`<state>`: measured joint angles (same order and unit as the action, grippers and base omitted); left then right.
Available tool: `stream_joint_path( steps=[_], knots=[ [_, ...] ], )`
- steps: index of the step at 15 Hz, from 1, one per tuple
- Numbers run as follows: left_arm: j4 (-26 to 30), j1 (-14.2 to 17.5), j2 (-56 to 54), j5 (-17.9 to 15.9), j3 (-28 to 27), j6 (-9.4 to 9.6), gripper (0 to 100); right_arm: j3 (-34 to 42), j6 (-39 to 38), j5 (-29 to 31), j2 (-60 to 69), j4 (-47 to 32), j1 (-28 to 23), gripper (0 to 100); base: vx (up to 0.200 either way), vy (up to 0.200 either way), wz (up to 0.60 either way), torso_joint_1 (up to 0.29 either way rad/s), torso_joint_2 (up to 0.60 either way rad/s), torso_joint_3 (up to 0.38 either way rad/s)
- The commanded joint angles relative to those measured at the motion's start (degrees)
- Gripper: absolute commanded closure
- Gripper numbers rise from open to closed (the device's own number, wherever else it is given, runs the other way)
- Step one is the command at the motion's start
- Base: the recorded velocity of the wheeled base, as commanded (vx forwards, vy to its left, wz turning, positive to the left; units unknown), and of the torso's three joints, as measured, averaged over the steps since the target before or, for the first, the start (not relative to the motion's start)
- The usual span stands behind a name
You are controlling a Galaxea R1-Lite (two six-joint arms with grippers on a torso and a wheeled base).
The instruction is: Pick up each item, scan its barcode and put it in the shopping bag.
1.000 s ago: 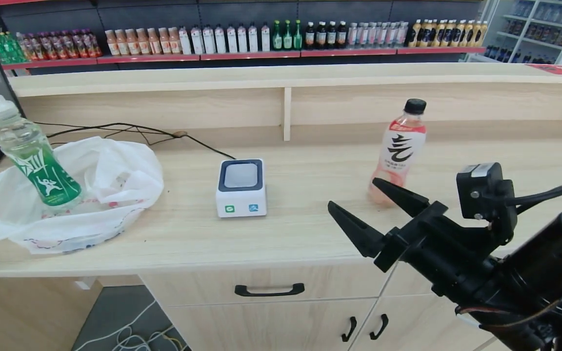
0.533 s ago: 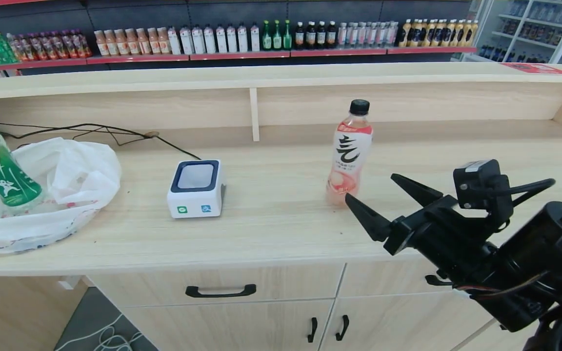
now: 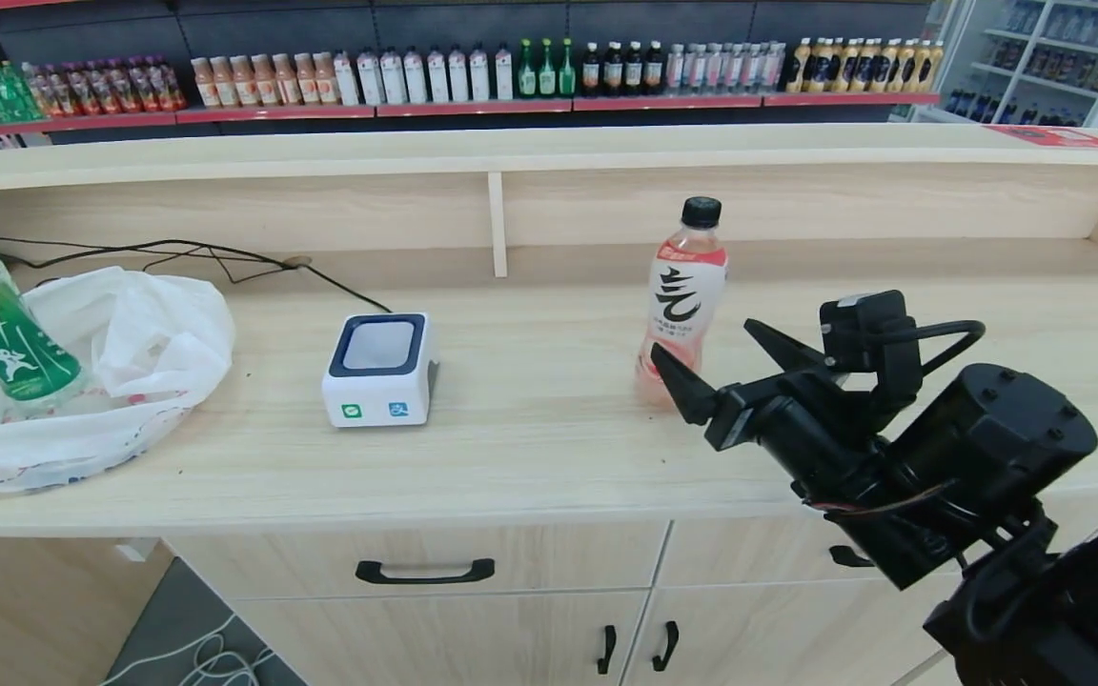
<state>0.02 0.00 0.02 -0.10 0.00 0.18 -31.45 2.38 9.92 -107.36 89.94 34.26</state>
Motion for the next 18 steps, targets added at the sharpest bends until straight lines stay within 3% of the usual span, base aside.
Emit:
stream_joint_path(
  steps=[1, 18],
  knots=[
    [0.0, 0.0, 0.0, 0.0, 0.0, -0.01, 0, -1.7, -0.1, 0.1, -2.9, 0.1, -0.1, 0, 0.0, 0.0, 0.0, 0.0, 0.0, 0.0],
    [0.0, 0.0, 0.0, 0.0, 0.0, -0.01, 0, -12.8, -1.1, 2.2, -12.4, 0.1, -3.0, 0, 0.0, 0.0, 0.0, 0.0, 0.0, 0.0]
  ],
)
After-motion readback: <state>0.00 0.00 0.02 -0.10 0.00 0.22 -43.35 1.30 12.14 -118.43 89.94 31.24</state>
